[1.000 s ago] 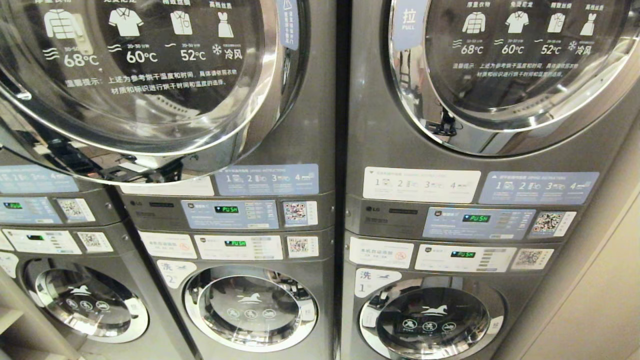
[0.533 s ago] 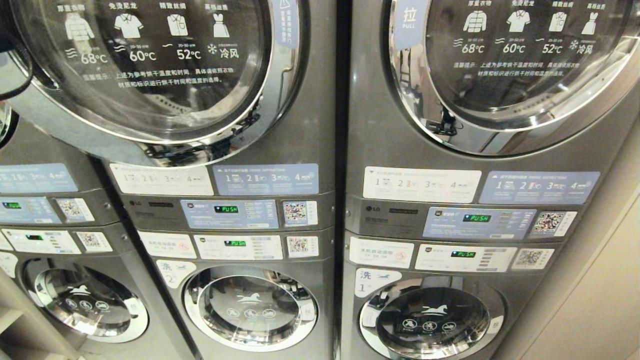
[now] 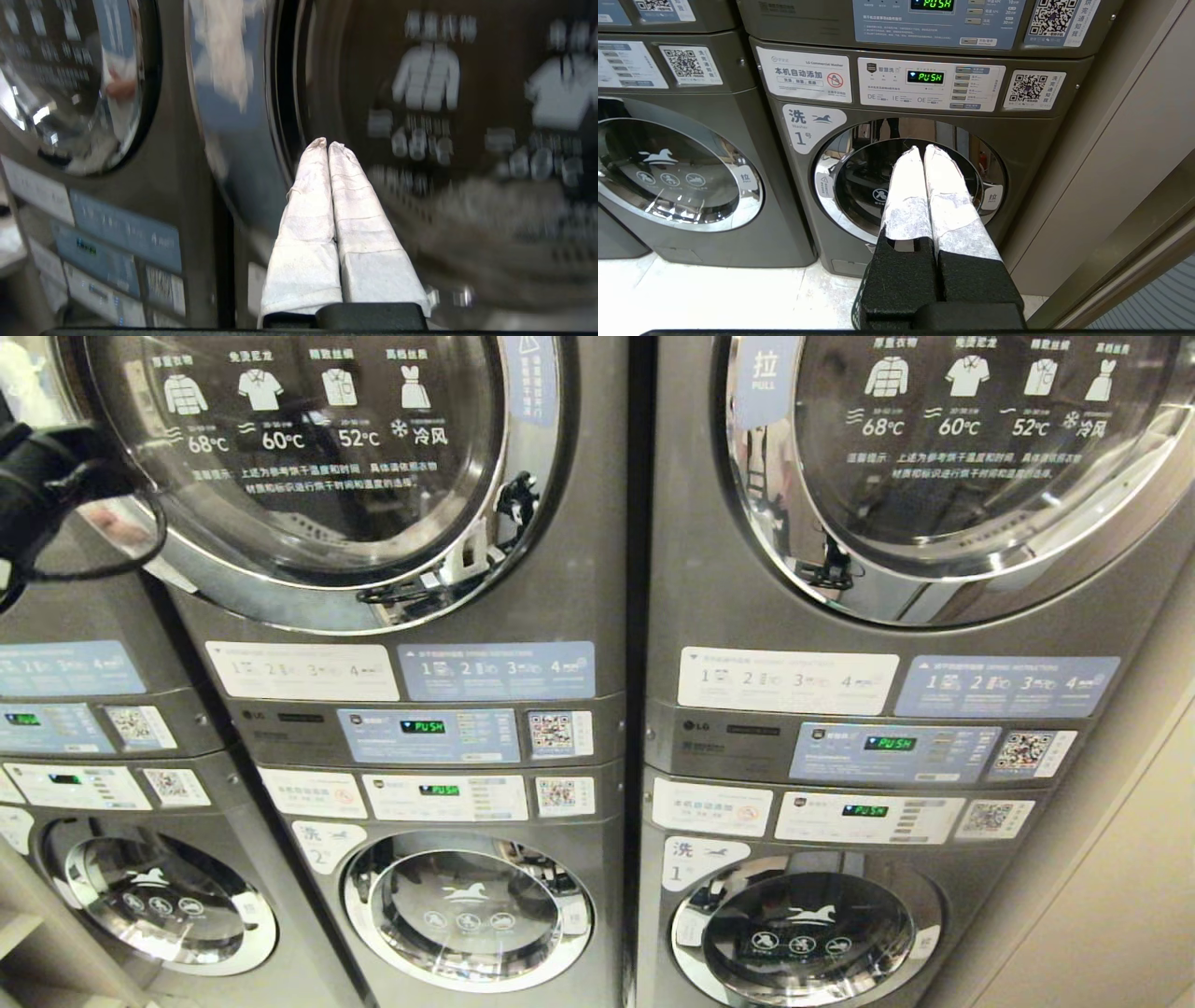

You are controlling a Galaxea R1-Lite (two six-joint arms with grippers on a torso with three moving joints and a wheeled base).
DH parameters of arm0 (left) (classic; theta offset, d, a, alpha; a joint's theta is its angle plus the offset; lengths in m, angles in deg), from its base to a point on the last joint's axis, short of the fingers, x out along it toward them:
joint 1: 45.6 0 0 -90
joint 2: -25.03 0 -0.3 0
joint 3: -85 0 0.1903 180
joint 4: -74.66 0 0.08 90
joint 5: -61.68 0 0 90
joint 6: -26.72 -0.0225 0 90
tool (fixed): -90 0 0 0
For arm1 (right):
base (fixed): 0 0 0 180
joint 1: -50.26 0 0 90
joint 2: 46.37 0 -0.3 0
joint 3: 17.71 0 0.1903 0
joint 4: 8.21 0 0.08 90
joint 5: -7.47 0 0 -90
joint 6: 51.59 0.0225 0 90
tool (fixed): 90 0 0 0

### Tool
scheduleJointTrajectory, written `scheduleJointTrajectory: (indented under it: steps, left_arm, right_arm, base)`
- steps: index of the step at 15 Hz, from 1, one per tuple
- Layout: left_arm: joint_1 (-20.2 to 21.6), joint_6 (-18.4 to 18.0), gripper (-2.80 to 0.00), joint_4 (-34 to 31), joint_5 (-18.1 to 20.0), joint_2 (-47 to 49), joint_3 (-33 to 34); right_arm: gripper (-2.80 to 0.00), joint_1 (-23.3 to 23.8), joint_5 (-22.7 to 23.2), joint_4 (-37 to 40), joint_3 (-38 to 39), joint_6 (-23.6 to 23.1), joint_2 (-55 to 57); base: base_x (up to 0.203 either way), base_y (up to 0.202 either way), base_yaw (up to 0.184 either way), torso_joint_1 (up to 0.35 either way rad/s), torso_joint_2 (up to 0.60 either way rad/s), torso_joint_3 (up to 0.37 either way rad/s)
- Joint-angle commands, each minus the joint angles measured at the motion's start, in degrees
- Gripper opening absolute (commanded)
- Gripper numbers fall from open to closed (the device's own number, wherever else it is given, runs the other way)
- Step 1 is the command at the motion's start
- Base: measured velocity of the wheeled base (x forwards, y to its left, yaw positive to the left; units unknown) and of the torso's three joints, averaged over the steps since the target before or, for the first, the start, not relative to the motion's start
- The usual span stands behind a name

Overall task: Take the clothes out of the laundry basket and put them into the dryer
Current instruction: Close the dryer

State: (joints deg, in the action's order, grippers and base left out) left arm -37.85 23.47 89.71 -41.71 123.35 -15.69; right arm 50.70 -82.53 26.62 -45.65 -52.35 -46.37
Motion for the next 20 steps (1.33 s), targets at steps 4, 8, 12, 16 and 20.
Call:
scheduleJointTrajectory:
  steps: [4, 8, 12, 16, 20]
  left_arm:
    - [1.56, 4.97, -2.8, 2.76, -6.16, -3.14, 14.7]
    - [2.92, 7.28, -2.8, 7.82, -5.2, 3.74, 13.93]
    - [2.09, 4.85, -2.8, 13.95, -1.46, 5.08, 13.93]
    - [-0.89, 3.36, -2.8, 14.06, -0.48, -3.67, 23.75]
    - [-1.46, 3.23, -2.8, 14.23, 0.31, -6.62, 26.71]
  right_arm:
    - [-2.8, 0.0, 0.03, 0.05, 0.0, 0.05, 0.0]
    - [-2.8, 0.0, 0.09, -0.03, 0.09, 0.41, 0.0]
    - [-2.8, 0.0, 0.09, -0.03, 0.09, 0.21, 0.0]
    - [-2.8, 0.0, 0.0, -0.03, 0.18, 0.32, 0.0]
    - [-2.8, 0.0, 0.0, -0.03, 0.18, -0.12, 0.0]
  base:
    - [0.0, 0.0, 0.0, 0.0, 0.0, 0.0]
    - [0.0, 0.0, 0.0, 0.0, 0.0, 0.0]
    - [0.0, 0.0, 0.0, 0.0, 0.0, 0.0]
    - [0.0, 0.0, 0.0, 0.0, 0.0, 0.0]
    - [0.0, 0.0, 0.0, 0.0, 0.0, 0.0]
